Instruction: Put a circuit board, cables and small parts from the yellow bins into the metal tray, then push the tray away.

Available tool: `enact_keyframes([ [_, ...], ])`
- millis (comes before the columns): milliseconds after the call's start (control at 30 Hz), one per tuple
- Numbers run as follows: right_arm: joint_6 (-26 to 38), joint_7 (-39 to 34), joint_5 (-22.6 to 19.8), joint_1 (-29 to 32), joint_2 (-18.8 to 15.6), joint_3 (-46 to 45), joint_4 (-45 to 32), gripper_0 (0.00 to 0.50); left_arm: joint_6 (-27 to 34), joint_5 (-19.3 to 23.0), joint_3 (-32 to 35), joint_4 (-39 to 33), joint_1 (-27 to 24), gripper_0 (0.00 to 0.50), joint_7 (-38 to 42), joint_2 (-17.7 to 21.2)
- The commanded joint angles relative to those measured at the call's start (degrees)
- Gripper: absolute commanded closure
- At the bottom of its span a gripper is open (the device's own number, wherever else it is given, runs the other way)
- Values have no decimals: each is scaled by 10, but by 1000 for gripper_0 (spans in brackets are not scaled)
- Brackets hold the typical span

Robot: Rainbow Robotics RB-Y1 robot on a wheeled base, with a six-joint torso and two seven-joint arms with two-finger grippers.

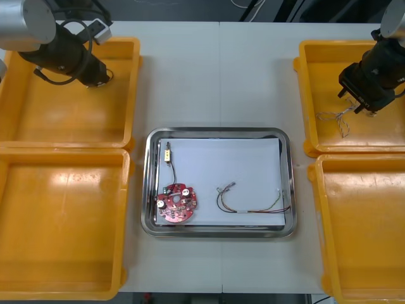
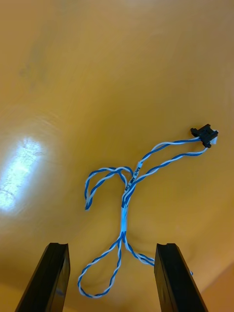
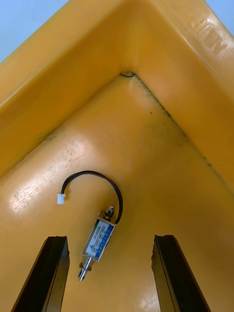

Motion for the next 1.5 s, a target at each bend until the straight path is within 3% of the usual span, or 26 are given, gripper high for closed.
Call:
enact_keyframes([
  [33,-18,2,7,-29,6,-8,18,0,-37,-10,-11,16,-6,0,-84,-19],
  [300,-38,-4,5,-18,9,-8,18,0,-90,-14,-55,43,-6,0,-89,-22],
  [867,-78,-9,-29,18,11,-8,18,0,-95,-20,-55,74,-6,0,-96,-31],
  [900,-79,-8,-32,19,11,-8,18,0,-95,-21,-55,74,-6,94,-97,-32],
  [933,-81,-7,-34,20,11,-7,18,0,-95,-21,-55,74,-5,246,-97,-32],
  [967,-83,-7,-36,24,12,-8,18,0,-95,-20,-55,74,-5,500,-96,-32],
  [1500,-132,2,-68,59,11,2,18,0,-91,-24,-55,70,-5,500,-94,-28],
])
